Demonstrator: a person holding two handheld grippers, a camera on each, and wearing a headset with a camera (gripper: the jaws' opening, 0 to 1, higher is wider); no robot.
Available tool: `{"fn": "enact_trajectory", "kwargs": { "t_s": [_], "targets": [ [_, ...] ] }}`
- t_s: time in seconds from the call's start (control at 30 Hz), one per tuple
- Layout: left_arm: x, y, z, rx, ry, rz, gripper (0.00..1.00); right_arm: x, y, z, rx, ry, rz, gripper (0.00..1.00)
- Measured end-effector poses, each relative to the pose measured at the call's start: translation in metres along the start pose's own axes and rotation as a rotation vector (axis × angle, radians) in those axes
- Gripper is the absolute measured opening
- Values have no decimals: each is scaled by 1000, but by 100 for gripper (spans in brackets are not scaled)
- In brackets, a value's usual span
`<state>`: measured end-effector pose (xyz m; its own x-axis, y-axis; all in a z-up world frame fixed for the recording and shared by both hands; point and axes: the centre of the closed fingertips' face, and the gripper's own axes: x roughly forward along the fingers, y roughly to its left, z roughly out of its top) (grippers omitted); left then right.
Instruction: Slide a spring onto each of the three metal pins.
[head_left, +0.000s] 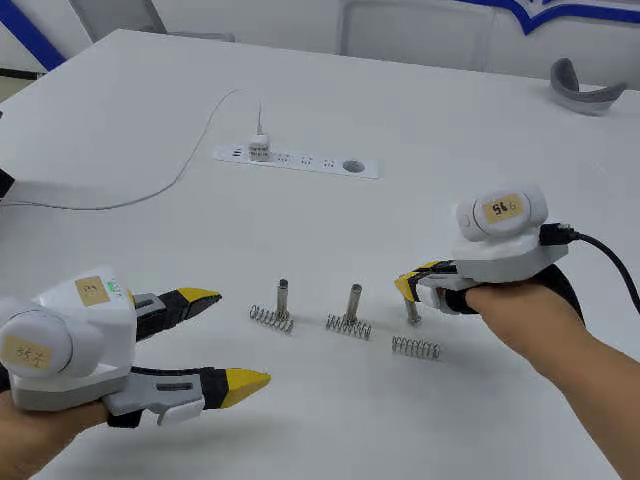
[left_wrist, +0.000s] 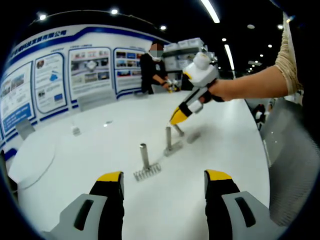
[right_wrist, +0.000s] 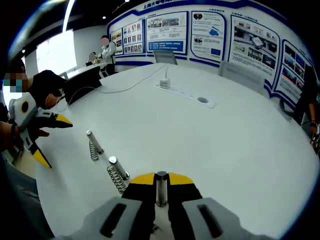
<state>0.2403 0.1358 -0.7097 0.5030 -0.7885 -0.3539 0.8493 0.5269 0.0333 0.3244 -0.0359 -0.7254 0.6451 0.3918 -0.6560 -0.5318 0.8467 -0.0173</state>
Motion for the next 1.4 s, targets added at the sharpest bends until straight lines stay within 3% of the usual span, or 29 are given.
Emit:
{"fn": "enact_trajectory", "kwargs": {
  "t_s": [0.4, 0.7, 1.4],
  "targets": [
    [-1, -2, 5, 11, 3, 6, 66, -10, 2, -6, -18, -53, -1, 9],
    [-2, 1, 5, 9, 6, 9, 66, -19, -3, -10, 11, -99, -10, 9],
    [-1, -2, 5, 14, 8, -9, 66, -18, 2, -14, 6, -118, -16, 9]
  ]
}}
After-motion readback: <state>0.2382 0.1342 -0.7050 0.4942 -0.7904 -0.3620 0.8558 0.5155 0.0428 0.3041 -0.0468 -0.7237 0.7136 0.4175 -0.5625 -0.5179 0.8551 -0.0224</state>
